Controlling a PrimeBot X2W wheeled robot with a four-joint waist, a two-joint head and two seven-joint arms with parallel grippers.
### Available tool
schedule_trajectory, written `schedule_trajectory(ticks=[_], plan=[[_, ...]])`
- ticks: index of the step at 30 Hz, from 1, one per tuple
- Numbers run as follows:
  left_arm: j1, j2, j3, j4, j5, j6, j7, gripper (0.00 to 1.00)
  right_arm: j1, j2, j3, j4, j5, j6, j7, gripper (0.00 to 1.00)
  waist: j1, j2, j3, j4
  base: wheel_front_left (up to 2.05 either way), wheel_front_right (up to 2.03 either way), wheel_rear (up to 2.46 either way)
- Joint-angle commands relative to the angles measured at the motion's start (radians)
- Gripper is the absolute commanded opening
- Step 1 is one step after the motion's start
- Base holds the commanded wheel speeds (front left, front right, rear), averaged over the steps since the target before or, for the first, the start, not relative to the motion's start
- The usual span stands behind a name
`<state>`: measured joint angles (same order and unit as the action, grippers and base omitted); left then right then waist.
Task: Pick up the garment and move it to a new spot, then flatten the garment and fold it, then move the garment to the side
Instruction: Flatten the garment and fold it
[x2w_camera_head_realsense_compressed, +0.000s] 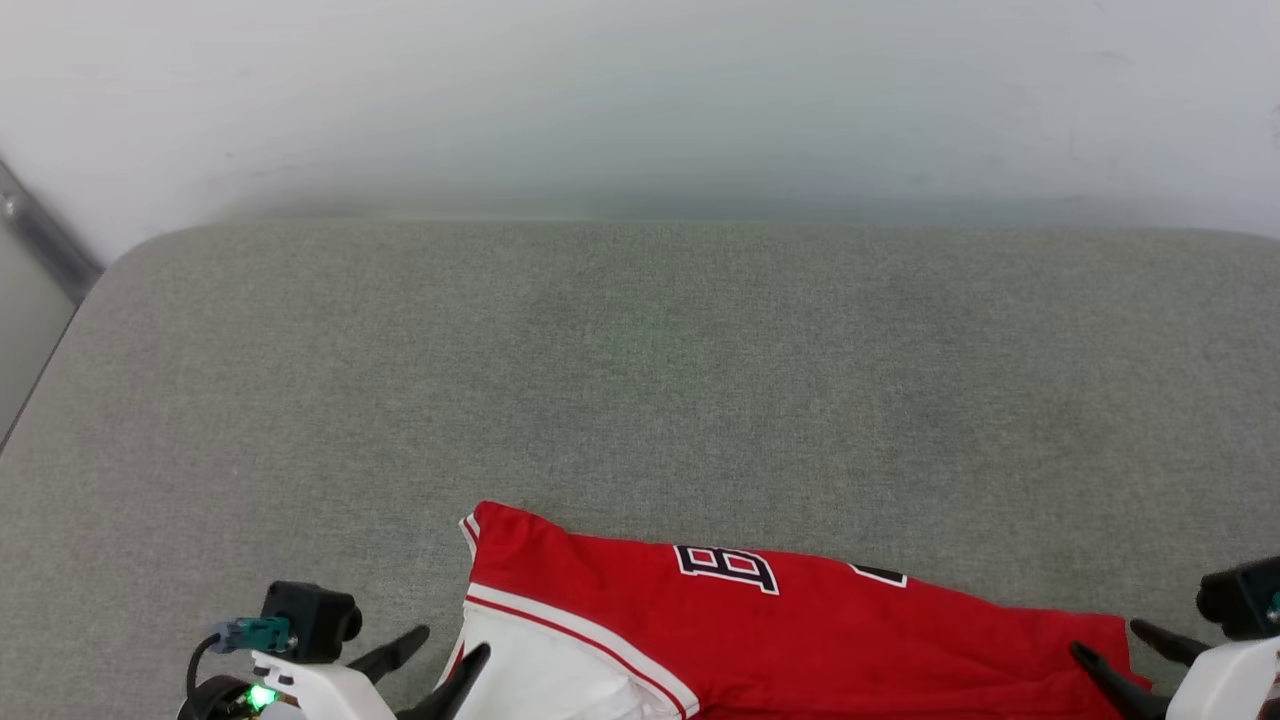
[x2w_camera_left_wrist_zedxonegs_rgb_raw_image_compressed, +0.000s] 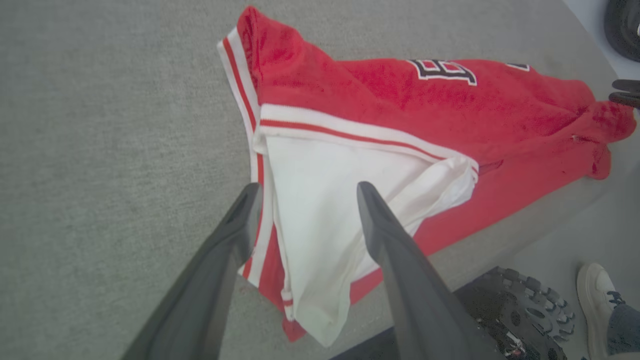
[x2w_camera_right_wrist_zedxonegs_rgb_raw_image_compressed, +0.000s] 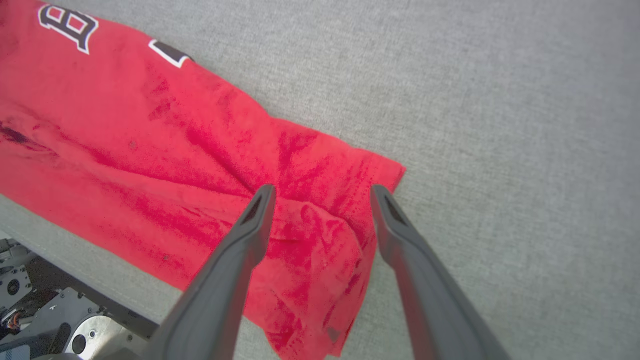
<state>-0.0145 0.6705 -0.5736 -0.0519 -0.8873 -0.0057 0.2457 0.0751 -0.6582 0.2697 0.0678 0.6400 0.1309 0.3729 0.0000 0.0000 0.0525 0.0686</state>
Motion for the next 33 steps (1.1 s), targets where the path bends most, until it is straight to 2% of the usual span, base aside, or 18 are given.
schedule_trajectory(ticks=[1, 6, 10, 14, 17, 20, 21, 25, 29, 33], plan=[[-0.014, -0.019, 0.021, -0.004, 0.018, 0.003, -0.062, 1.00, -0.013, 0.010, -0.026, -0.026, 0.021, 0.000, -0.010, 1.00, 0.0000, 0.0000, -0.022, 0.000, 0.00, 0.00, 0.00], [-0.016, -0.078, 0.091, -0.012, 0.068, 0.021, -0.286, 1.00, 0.017, 0.068, -0.132, -0.094, 0.054, 0.000, 0.004, 1.00, 0.0000, 0.0000, -0.052, 0.002, 0.00, 0.00, 0.00], [0.006, -0.119, 0.151, 0.008, 0.135, 0.070, -0.463, 1.00, 0.056, 0.153, -0.241, -0.123, 0.028, 0.000, 0.040, 1.00, 0.0000, 0.0000, -0.064, 0.007, 0.00, 0.00, 0.00], [0.031, -0.177, 0.233, 0.001, 0.221, 0.117, -0.510, 1.00, 0.104, 0.273, -0.367, -0.134, -0.004, 0.000, 0.089, 1.00, 0.0000, 0.0000, -0.067, 0.014, 0.00, 0.00, 0.00], [0.059, -0.249, 0.328, -0.054, 0.332, 0.123, -0.512, 1.00, 0.134, 0.360, -0.459, -0.134, -0.049, 0.000, 0.132, 1.00, 0.0000, 0.0000, -0.063, 0.025, 0.00, 0.00, 0.00], [0.096, -0.311, 0.393, -0.094, 0.463, 0.095, -0.511, 1.00, 0.156, 0.436, -0.527, -0.128, -0.086, 0.000, 0.179, 1.00, 0.0000, 0.0000, -0.058, 0.034, 0.00, 0.00, 0.00], [0.096, -0.311, 0.393, -0.094, 0.463, 0.095, -0.511, 1.00, 0.156, 0.436, -0.527, -0.128, -0.086, 0.000, 0.179, 1.00, 0.0000, 0.0000, -0.058, 0.034, 0.00, 0.00, 0.00], [0.138, -0.414, 0.481, -0.142, 0.559, 0.046, -0.511, 1.00, 0.167, 0.515, -0.595, -0.114, -0.110, 0.000, 0.227, 1.00, 0.0000, 0.0000, -0.049, 0.050, 0.00, 0.00, 0.00], [0.158, -0.469, 0.526, -0.137, 0.635, -0.027, -0.511, 1.00, 0.154, 0.549, -0.640, -0.083, -0.136, 0.000, 0.253, 1.00, 0.0000, 0.0000, -0.029, 0.065, 0.00, 0.00, 0.00], [0.147, -0.514, 0.560, -0.129, 0.669, -0.076, -0.511, 1.00, 0.129, 0.568, -0.670, -0.026, -0.159, 0.000, 0.262, 1.00, 0.0000, 0.0000, -0.006, 0.081, 0.00, 0.00, 0.00]])
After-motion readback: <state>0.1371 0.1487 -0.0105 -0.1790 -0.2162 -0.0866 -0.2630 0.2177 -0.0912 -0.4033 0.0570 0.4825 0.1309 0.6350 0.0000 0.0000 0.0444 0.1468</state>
